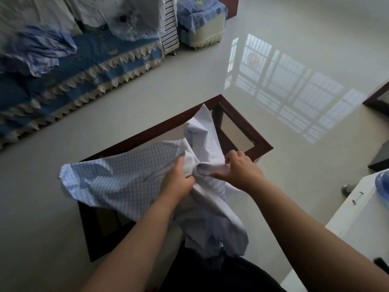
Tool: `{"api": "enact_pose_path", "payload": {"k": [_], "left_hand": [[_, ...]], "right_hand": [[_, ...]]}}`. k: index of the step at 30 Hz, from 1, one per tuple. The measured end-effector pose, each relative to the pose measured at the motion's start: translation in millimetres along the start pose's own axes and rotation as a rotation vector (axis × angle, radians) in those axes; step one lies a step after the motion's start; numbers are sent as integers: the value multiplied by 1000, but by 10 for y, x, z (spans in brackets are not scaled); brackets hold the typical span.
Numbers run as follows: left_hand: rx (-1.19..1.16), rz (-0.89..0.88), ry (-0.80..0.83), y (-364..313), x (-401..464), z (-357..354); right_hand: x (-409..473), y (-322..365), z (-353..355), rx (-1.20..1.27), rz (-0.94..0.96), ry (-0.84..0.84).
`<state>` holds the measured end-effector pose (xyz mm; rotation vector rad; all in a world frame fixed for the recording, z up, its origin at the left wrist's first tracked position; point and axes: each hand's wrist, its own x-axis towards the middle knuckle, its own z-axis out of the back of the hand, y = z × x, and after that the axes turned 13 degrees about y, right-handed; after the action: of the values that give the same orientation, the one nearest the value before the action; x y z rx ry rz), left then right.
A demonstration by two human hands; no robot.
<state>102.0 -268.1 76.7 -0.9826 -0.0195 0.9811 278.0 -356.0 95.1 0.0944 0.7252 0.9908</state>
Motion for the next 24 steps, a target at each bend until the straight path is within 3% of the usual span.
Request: {"api": "enact_pose_path", "payload": {"k": [4, 9, 11, 15, 20, 24], "left_hand": [[-113, 48, -82, 15, -70, -11], [-239, 32, -30, -55, -290, -15], [-321, -10, 67, -45, -443, 22], [-563, -62, 340, 28, -758, 74], [-788, -65, 422, 102, -1113, -171], [-1374, -76, 421, 208, -1319, -326]], "right_hand": [[-150, -183, -155, 134, 141, 176], [-254, -154, -236, 599, 235, -250], [-270, -140, -122, 738, 275, -290], [-282, 63, 71, 725, 423, -89], [-300, 473, -195, 228, 340, 347], [-401, 673, -524, 287, 309, 398]]}}
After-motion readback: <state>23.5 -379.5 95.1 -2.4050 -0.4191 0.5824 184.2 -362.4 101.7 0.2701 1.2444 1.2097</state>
